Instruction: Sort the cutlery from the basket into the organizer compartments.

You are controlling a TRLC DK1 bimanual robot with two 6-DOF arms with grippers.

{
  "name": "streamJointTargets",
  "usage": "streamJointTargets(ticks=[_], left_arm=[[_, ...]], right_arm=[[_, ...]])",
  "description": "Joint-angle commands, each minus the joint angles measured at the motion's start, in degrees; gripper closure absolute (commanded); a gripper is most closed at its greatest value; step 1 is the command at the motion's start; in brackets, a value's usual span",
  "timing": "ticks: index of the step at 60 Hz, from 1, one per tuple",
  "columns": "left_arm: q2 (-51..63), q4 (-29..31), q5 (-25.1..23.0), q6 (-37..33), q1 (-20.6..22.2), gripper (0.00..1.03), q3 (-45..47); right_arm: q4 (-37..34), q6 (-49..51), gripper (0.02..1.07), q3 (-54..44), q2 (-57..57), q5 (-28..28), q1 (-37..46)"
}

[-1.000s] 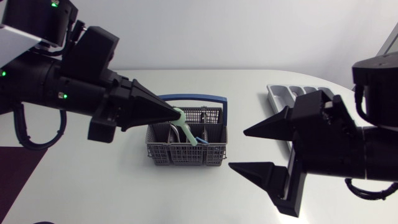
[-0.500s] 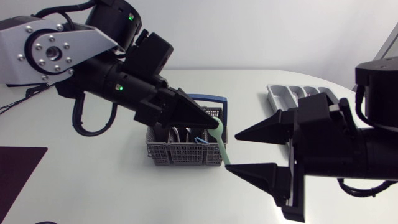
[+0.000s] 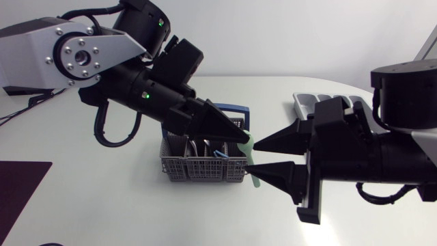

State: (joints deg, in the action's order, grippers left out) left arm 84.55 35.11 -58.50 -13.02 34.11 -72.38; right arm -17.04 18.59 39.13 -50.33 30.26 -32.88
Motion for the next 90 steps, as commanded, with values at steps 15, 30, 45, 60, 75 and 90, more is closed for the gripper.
streamJointTargets(ticks=[15,30,45,60,75,90], left_arm=[[1.6,0.6,-1.3,1.5,0.6,1.00,-1.9],[1.9,0.5,-1.4,1.9,0.6,0.98,-1.9],[2.0,0.3,-1.3,2.5,0.1,0.74,-2.7],[-1.2,-0.2,1.3,4.8,-4.9,0.25,-5.1],[-8.5,-1.9,11.6,-2.2,-11.2,0.17,-2.2],[-11.0,-2.2,20.5,-14.9,-12.7,0.18,5.6]], right_arm=[[2.7,2.0,0.87,-2.3,-2.6,0.9,-0.2],[3.0,2.1,1.02,-3.0,-1.9,1.1,-0.3],[1.3,1.8,1.01,-3.4,-0.6,0.7,-0.1],[-5.6,3.6,1.01,-2.6,3.2,-0.3,1.7],[-14.3,12.1,1.01,-2.7,7.2,0.1,11.3],[-19.0,27.5,1.01,-3.3,6.6,3.5,30.2]])
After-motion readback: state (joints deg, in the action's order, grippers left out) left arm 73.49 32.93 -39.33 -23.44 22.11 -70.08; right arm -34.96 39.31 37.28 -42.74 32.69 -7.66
